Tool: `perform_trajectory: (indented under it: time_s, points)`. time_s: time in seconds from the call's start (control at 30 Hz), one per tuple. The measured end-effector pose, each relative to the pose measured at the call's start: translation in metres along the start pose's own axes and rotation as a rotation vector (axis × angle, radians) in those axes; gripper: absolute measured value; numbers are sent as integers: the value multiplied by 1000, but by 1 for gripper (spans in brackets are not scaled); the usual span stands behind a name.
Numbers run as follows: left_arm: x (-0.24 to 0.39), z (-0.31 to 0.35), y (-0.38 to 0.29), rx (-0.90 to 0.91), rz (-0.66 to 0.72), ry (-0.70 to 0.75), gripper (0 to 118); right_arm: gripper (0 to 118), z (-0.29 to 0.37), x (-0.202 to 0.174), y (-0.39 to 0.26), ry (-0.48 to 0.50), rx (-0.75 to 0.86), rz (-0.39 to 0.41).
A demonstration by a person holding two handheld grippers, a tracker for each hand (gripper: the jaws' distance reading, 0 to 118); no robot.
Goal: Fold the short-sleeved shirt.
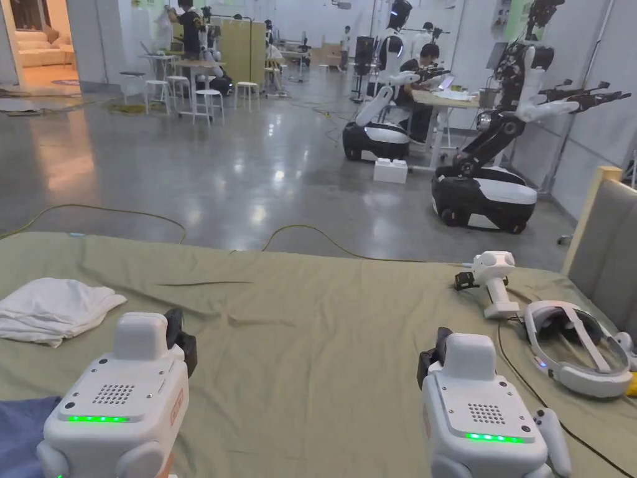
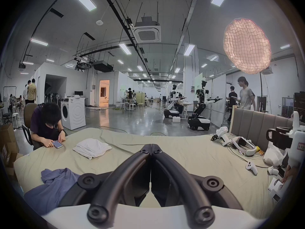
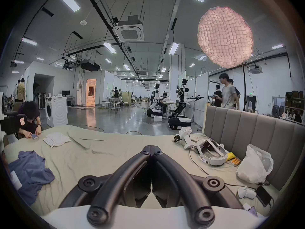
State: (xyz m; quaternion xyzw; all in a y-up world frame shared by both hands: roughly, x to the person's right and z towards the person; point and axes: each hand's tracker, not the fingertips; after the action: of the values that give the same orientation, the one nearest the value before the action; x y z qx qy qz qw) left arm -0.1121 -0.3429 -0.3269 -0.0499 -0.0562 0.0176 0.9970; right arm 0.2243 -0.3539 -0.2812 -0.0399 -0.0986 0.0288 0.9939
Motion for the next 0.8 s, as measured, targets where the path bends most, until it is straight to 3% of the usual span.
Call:
perform_trajectory:
  time_s: [0.13,0.17,0.37,0.4,0.47,0.5,0.57,0.63,0.73,0.8]
  points:
    - [-6,-3,0,-25,22,-5,0,0,-3,1,-2,3,-32,25]
    - [-9,-3,1,-33,59,-18,0,0,-3,3,-1,6,-40,-13]
    - [-43,-6,0,-47,535,-96,0,0,-5,34,8,28,-39,-468]
    - [-43,-6,1,-52,544,-74,0,0,-5,37,9,28,-36,-517]
    - [-36,-5,5,-48,418,-46,0,0,-7,38,13,5,-33,-482]
    - [-27,-4,9,-51,284,-40,0,0,-9,36,16,-5,-34,-402]
    - [-5,-4,15,-82,-67,10,0,0,-11,24,22,4,-34,-150]
    - [19,-4,11,-68,-496,37,0,0,-13,-1,20,-18,8,363]
    - [33,-6,-4,-54,-901,56,0,0,-12,-24,-7,-18,130,1025]
    - [35,-9,-12,-66,-1040,74,0,0,-10,-25,-24,6,178,1282]
